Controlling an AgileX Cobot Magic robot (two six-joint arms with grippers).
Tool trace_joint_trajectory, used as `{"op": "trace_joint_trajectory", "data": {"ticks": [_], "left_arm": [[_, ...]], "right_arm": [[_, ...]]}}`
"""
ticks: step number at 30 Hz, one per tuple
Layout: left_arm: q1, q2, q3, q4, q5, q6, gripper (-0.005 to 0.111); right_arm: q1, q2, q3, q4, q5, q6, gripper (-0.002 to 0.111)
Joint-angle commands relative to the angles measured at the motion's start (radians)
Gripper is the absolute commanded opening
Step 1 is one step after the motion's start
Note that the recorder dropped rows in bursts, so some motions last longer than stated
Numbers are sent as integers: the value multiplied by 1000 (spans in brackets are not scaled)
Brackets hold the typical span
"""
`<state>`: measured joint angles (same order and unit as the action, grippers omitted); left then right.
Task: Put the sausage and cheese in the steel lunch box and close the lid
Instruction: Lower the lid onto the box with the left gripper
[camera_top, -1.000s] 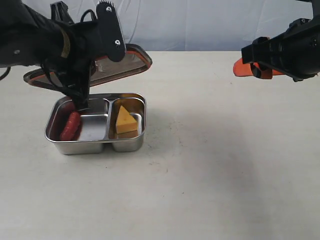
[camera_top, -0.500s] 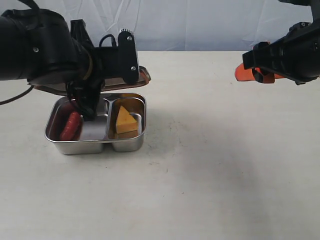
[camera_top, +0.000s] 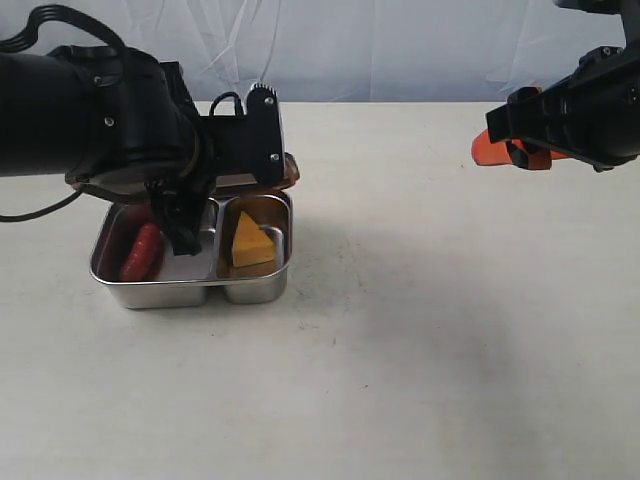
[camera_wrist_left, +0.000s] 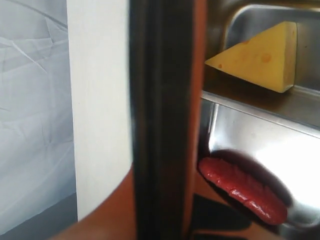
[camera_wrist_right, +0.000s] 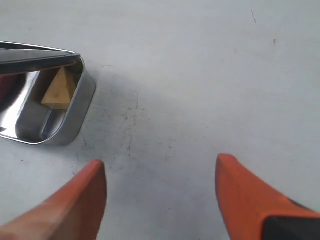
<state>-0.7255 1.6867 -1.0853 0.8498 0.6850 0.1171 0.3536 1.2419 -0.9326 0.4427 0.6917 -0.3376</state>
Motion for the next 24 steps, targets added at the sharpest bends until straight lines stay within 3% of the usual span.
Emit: {"op": "trace_joint_trajectory", "data": {"ticks": [1,13,21,24], "left_arm": [[-5,13,1,34,21,-9,0],[-7,19,94,10,3,-5,0],[-49,19,103,-53,6,-2,0],[-66,19,103,-84,14,16,8]], "right_arm": [[-5,-7,0,-10,-3,0,61],[-5,-7,0,-15,-1,0,61],[-5,-7,0,-15,3,0,61],[-5,-7,0,-15,5,0,61]]}}
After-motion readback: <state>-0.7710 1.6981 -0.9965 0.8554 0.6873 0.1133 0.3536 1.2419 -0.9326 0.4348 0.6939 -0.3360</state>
